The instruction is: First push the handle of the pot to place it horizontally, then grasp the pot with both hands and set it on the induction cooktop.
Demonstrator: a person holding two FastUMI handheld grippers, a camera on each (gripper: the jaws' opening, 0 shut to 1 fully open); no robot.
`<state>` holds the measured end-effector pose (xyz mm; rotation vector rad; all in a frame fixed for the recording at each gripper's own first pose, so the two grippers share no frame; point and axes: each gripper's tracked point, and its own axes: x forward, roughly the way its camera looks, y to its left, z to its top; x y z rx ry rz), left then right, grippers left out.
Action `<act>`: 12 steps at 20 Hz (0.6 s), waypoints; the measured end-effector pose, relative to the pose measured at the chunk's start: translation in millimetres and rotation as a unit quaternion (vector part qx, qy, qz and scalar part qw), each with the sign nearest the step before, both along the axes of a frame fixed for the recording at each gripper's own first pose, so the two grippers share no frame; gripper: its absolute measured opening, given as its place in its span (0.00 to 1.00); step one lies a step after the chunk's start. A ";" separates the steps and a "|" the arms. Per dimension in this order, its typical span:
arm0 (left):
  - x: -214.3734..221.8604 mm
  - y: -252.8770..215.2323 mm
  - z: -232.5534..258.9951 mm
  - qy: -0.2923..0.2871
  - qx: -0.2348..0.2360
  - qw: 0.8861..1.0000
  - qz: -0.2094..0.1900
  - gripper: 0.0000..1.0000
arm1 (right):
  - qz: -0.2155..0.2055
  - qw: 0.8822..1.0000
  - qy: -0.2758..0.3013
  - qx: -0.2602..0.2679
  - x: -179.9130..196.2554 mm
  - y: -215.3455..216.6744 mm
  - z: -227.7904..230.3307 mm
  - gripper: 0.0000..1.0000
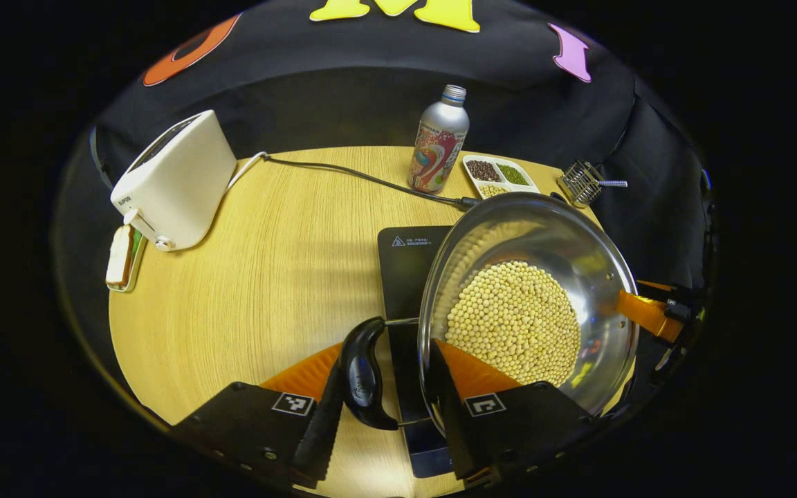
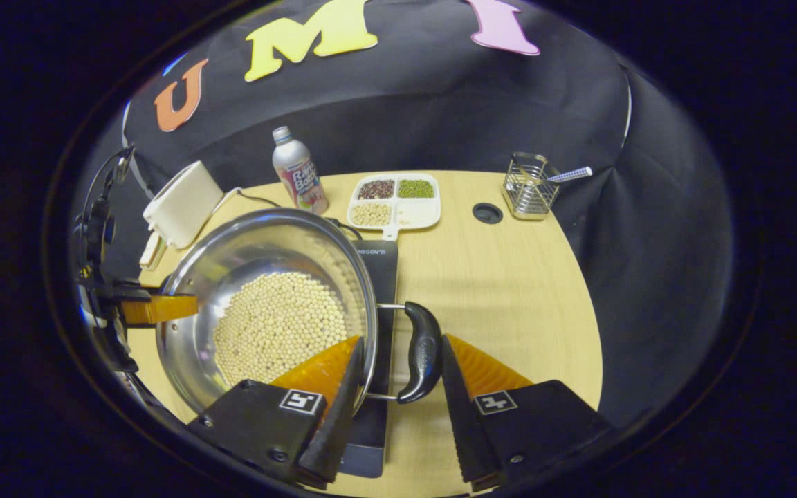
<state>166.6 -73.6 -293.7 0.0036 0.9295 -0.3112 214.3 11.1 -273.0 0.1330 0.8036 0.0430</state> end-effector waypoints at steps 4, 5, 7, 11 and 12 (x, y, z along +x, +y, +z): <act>0.4 14.0 35.6 -0.107 0.029 0.994 0.014 0.93 | 0.002 0.998 -0.048 -0.035 -6.0 -6.1 23.9 0.70; -1.5 17.6 44.9 -0.131 0.036 0.991 0.018 0.94 | 0.008 0.996 -0.071 -0.048 -8.3 -5.0 35.1 0.71; -7.2 24.3 61.7 -0.171 0.046 0.984 0.030 0.95 | 0.020 0.992 -0.108 -0.068 -16.3 1.0 54.2 0.70; -20.5 29.2 91.1 -0.230 0.041 0.971 0.056 0.95 | 0.038 0.989 -0.128 -0.066 -32.6 27.7 70.2 0.89; -26.5 28.3 93.1 -0.232 0.035 0.970 0.057 0.95 | 0.039 0.989 -0.131 -0.065 -34.3 31.6 72.2 0.87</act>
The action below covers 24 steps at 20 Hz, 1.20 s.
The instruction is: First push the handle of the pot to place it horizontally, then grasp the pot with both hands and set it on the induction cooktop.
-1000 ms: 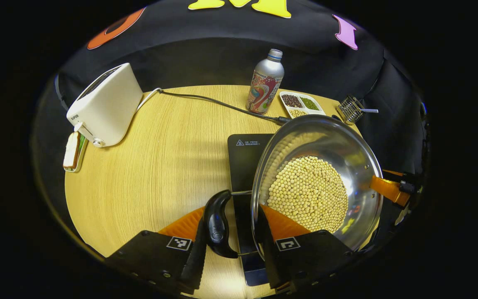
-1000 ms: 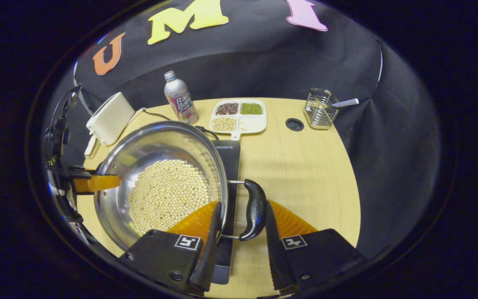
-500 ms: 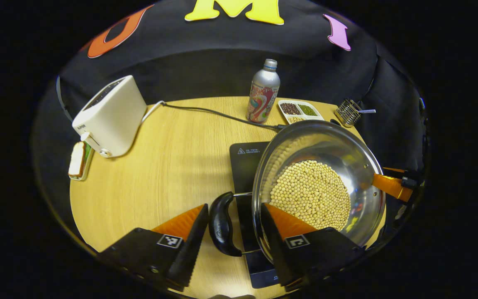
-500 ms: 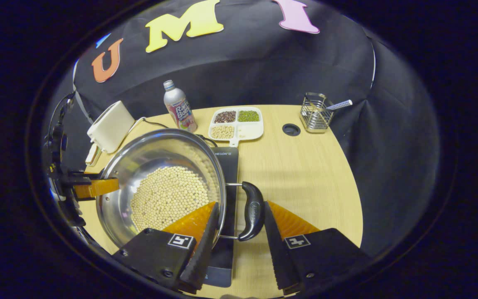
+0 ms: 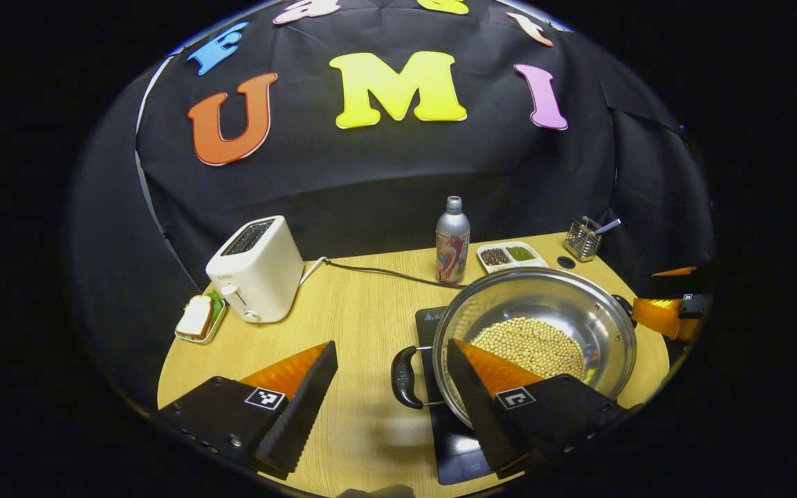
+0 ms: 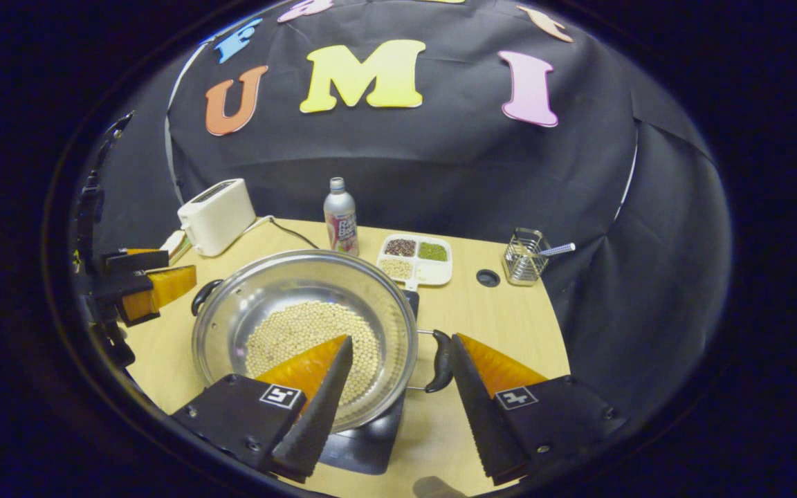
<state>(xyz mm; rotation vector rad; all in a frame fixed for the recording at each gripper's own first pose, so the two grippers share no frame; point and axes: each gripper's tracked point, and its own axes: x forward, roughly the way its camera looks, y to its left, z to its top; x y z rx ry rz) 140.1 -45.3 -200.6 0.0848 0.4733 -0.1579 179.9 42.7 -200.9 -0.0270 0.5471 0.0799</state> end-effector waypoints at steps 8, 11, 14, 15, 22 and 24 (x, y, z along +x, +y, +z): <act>-23.3 29.7 29.0 -0.030 -0.020 0.999 0.022 0.97 | 0.007 0.999 -0.031 -0.022 -16.9 17.4 32.3 0.87; -34.1 41.1 56.1 -0.058 -0.023 0.998 0.024 0.97 | 0.004 0.998 -0.058 -0.019 -26.5 26.6 61.5 0.87; -42.7 49.2 81.2 -0.087 -0.018 0.996 0.015 0.97 | -0.001 0.995 -0.095 -0.026 -38.0 34.4 96.1 0.87; -46.5 50.3 90.6 -0.096 -0.020 0.995 0.008 0.97 | -0.003 0.994 -0.106 -0.026 -42.7 38.4 108.0 0.88; -87.5 53.1 170.5 -0.156 -0.046 0.987 0.003 0.97 | -0.021 0.977 -0.211 -0.013 -99.2 26.2 202.9 0.90; -106.4 53.6 199.5 -0.181 -0.047 0.982 0.014 0.97 | -0.024 0.969 -0.245 0.002 -125.2 14.0 231.9 1.00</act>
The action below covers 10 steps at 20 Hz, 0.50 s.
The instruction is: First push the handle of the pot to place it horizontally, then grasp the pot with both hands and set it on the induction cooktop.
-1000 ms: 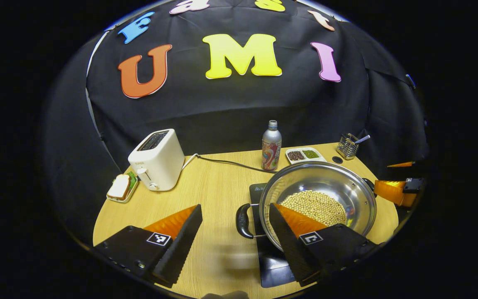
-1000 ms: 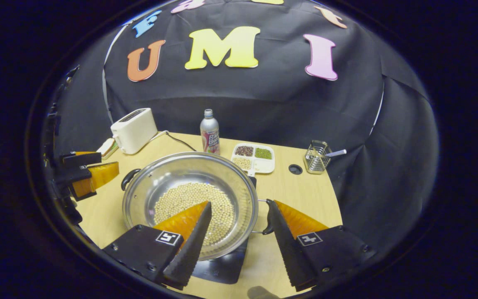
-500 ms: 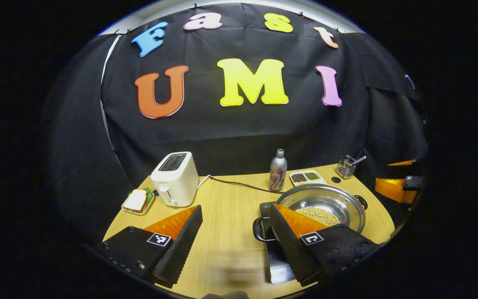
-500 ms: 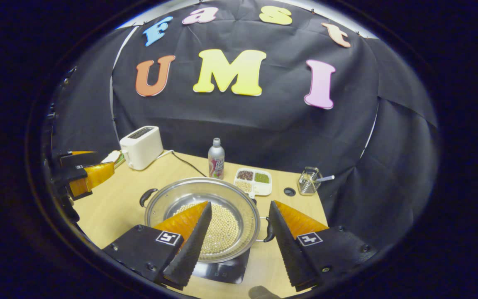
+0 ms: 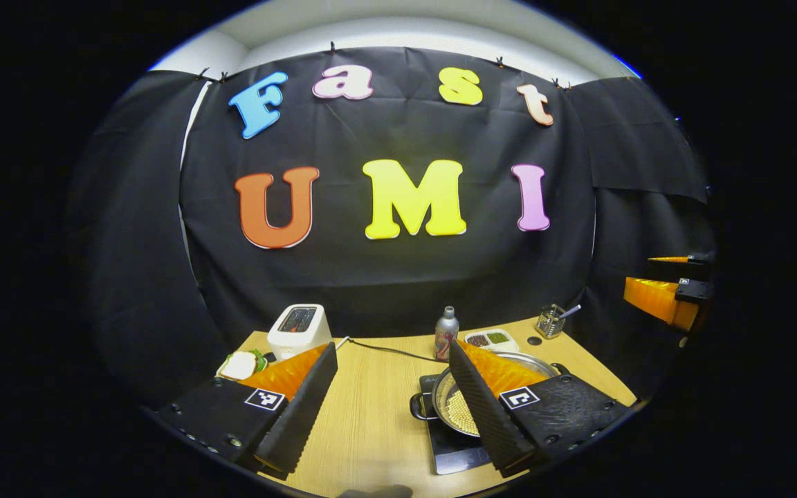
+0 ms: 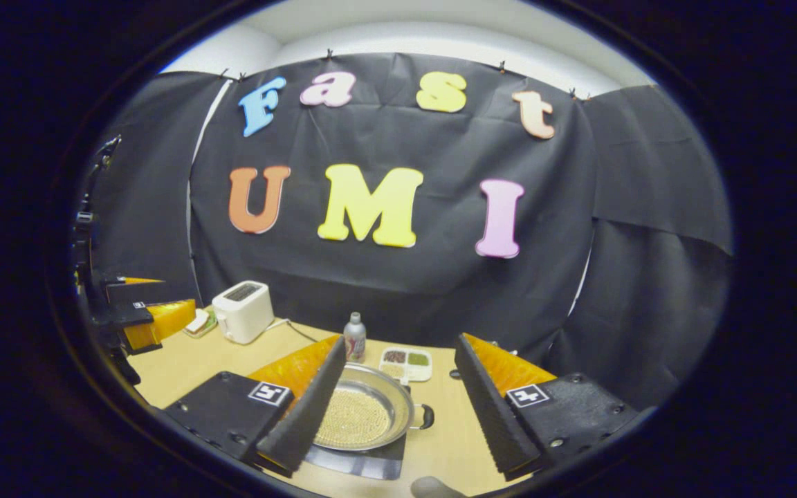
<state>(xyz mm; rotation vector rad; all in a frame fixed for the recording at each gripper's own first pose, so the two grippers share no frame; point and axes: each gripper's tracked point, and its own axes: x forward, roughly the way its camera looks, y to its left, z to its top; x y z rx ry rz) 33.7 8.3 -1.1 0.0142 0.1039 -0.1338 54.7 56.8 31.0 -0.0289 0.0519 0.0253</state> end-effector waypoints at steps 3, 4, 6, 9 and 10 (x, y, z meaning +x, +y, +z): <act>-38.4 -3.6 49.2 -0.048 -0.007 0.998 0.027 0.96 | 0.008 0.999 -0.032 0.021 -36.5 -27.6 25.1 1.00; -53.5 -7.6 61.0 -0.062 -0.015 0.997 0.031 0.96 | 0.008 0.999 -0.044 0.029 -48.8 -39.9 32.4 1.00; -79.6 -18.8 81.7 -0.084 -0.026 0.996 0.032 0.96 | 0.004 0.997 -0.064 0.045 -74.8 -65.5 45.5 1.00; -116.3 -27.2 99.8 -0.112 -0.029 0.992 0.047 0.96 | -0.003 0.996 -0.079 0.045 -106.3 -102.0 42.2 1.00; -127.3 -30.9 104.0 -0.121 -0.028 0.991 0.053 0.96 | -0.006 0.996 -0.085 0.040 -115.8 -112.4 41.5 1.00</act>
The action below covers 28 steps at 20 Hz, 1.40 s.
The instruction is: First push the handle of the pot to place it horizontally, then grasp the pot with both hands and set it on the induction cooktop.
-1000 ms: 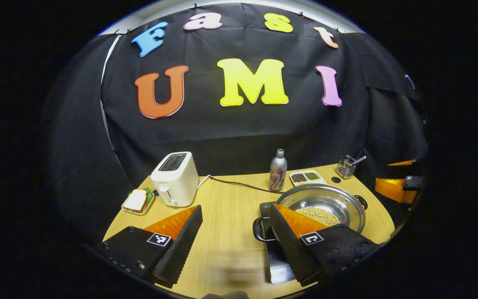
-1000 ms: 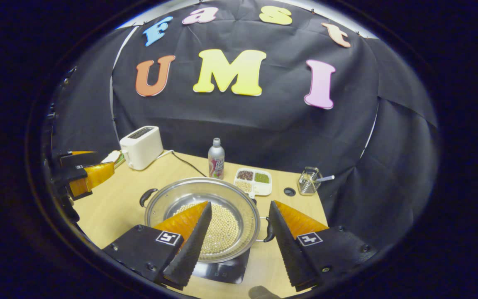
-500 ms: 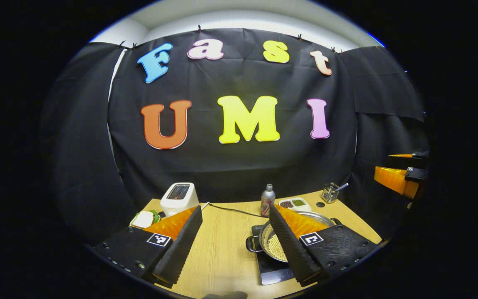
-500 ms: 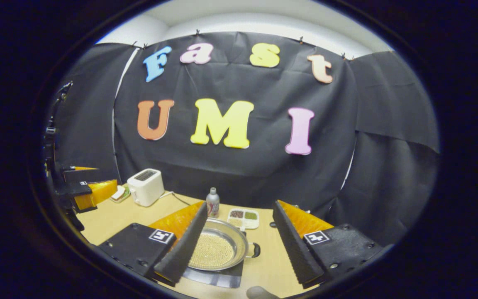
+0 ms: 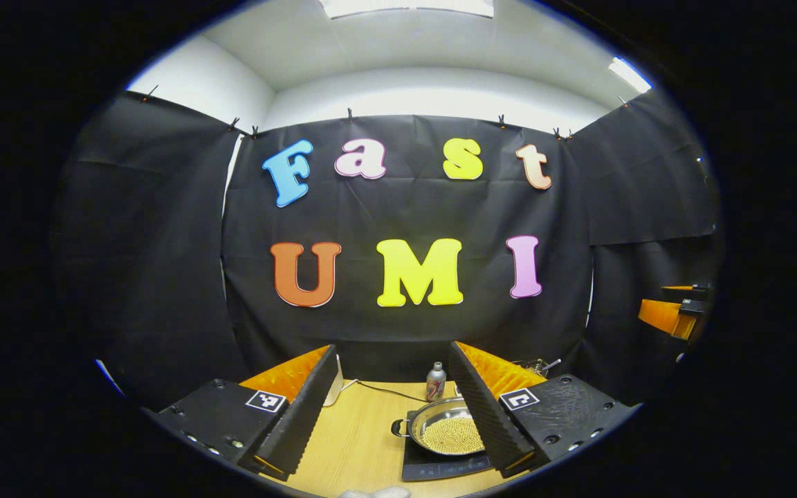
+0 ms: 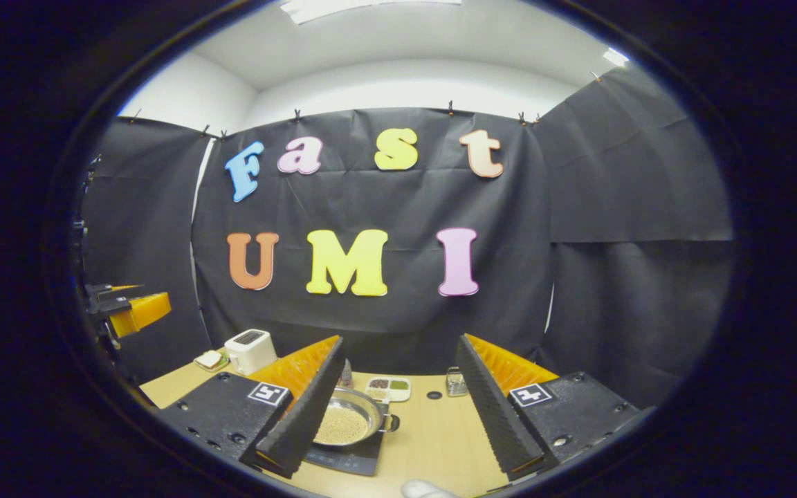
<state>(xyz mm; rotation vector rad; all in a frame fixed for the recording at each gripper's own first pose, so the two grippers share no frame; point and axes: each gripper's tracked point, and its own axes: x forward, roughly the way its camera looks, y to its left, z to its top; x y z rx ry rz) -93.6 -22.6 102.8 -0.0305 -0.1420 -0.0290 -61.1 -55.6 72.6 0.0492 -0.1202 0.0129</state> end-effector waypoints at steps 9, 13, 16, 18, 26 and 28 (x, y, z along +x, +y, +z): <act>-46.6 -32.3 -6.1 0.014 -0.025 1.000 -0.006 0.96 | -0.008 1.000 -0.014 0.007 -49.2 -48.2 -20.6 1.00; -49.1 -37.2 -13.0 0.028 -0.029 0.999 -0.003 0.97 | 0.003 1.000 -0.004 0.011 -52.3 -47.2 -30.7 1.00; -54.8 -38.6 -21.7 0.039 -0.017 0.999 0.002 0.97 | 0.003 1.000 0.000 0.016 -52.6 -51.7 -37.3 1.00; -54.6 -39.0 -28.3 0.052 -0.015 0.999 0.003 0.96 | 0.002 1.000 0.006 0.019 -52.5 -53.1 -41.4 1.00; -55.8 -41.8 -32.2 0.056 -0.005 0.998 0.021 0.96 | 0.013 1.000 0.007 0.014 -56.0 -51.2 -46.7 1.00; -54.4 -46.5 -31.8 0.058 -0.001 0.998 0.016 0.96 | 0.011 1.000 0.007 0.016 -55.4 -53.1 -47.2 1.00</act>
